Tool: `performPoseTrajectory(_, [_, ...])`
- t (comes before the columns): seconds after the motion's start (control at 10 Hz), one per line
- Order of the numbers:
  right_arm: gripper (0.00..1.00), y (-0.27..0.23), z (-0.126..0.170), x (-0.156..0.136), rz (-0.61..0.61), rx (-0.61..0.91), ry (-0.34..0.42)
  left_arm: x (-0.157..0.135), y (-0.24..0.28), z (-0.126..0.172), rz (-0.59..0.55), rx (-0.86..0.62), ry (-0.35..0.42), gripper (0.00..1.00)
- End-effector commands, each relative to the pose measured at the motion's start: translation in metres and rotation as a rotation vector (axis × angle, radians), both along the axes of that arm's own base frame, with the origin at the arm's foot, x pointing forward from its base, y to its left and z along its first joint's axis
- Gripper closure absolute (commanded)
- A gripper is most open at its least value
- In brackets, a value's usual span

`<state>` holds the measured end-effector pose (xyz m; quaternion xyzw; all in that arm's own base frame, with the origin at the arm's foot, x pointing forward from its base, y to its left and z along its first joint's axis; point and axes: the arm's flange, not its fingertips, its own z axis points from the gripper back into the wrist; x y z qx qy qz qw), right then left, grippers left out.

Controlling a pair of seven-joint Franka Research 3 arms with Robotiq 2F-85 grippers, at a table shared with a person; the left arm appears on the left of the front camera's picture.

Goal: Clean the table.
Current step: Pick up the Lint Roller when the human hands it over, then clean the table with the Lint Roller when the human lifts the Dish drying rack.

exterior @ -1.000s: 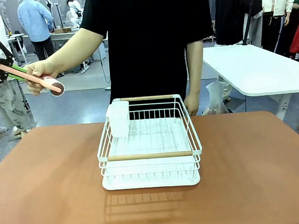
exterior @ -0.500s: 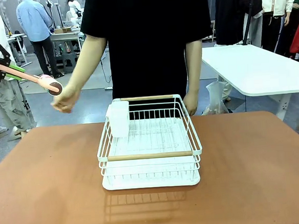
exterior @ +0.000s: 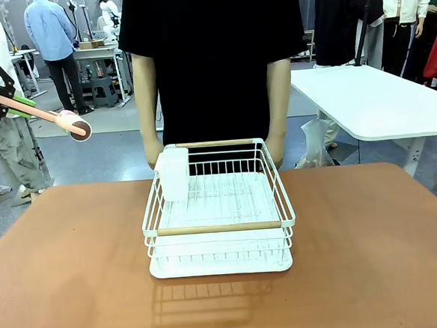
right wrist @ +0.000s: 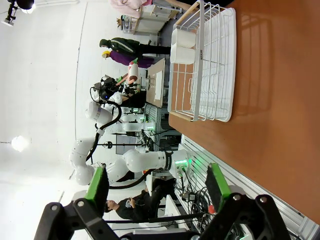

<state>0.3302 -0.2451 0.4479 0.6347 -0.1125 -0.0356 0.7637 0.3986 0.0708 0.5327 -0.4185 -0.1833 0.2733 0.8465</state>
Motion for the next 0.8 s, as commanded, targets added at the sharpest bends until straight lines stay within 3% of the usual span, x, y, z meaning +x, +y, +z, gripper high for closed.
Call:
performPoseTrajectory(0.0, [0.0, 0.001, 0.0042, -0.0024, 0.0, 0.01, -0.007, 0.001, -0.0024, 0.0024, 0.022, 0.007, 0.0, 1.0])
performPoseTrajectory(0.7, [0.0, 0.001, 0.0042, -0.0024, 0.0, 0.01, -0.007, 0.001, -0.0024, 0.0024, 0.022, 0.007, 0.0, 1.0])
